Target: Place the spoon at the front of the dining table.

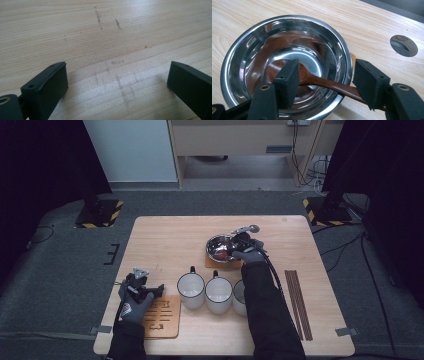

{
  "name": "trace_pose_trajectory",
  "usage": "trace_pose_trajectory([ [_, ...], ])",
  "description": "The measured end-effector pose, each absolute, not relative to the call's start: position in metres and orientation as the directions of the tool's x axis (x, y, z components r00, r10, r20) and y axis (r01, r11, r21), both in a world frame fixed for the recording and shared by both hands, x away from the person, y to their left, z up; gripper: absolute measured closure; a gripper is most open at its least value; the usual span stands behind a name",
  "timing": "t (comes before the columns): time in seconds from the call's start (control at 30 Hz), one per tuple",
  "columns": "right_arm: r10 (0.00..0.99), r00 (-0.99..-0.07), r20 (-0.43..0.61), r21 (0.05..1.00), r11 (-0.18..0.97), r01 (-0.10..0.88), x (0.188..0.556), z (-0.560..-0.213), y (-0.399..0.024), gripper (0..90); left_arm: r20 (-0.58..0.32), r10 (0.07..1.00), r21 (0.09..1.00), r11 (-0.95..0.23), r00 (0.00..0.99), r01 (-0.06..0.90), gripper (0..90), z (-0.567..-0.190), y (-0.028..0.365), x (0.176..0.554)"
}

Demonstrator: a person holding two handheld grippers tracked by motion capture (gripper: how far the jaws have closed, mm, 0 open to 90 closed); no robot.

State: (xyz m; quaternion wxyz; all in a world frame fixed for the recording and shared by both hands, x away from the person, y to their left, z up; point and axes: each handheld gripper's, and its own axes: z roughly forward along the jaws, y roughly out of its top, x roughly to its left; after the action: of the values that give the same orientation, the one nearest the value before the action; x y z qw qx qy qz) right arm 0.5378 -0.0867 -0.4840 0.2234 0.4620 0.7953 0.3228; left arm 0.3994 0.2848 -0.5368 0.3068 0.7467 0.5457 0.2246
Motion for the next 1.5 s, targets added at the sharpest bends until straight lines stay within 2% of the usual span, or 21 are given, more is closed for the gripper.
trace_pose_trajectory([
  [0.37,0.879,-0.474,-0.040,0.733,0.349,0.585,0.536,-0.480,-0.087,36.1,0.001,0.953,0.703,-0.216,0.304,0.677,1.8,-0.537,0.285,0.399],
  [0.83,0.880,-0.473,-0.035,0.804,0.306,0.510,0.527,-0.446,-0.098,32.1,0.001,0.953,0.703,-0.216,0.304,0.677,1.8,-0.537,0.285,0.399],
  [1.5,0.905,-0.424,-0.039,0.858,0.248,0.451,0.495,-0.417,-0.151,24.4,0.001,0.953,0.703,-0.217,0.304,0.677,1.7,-0.537,0.285,0.399],
])
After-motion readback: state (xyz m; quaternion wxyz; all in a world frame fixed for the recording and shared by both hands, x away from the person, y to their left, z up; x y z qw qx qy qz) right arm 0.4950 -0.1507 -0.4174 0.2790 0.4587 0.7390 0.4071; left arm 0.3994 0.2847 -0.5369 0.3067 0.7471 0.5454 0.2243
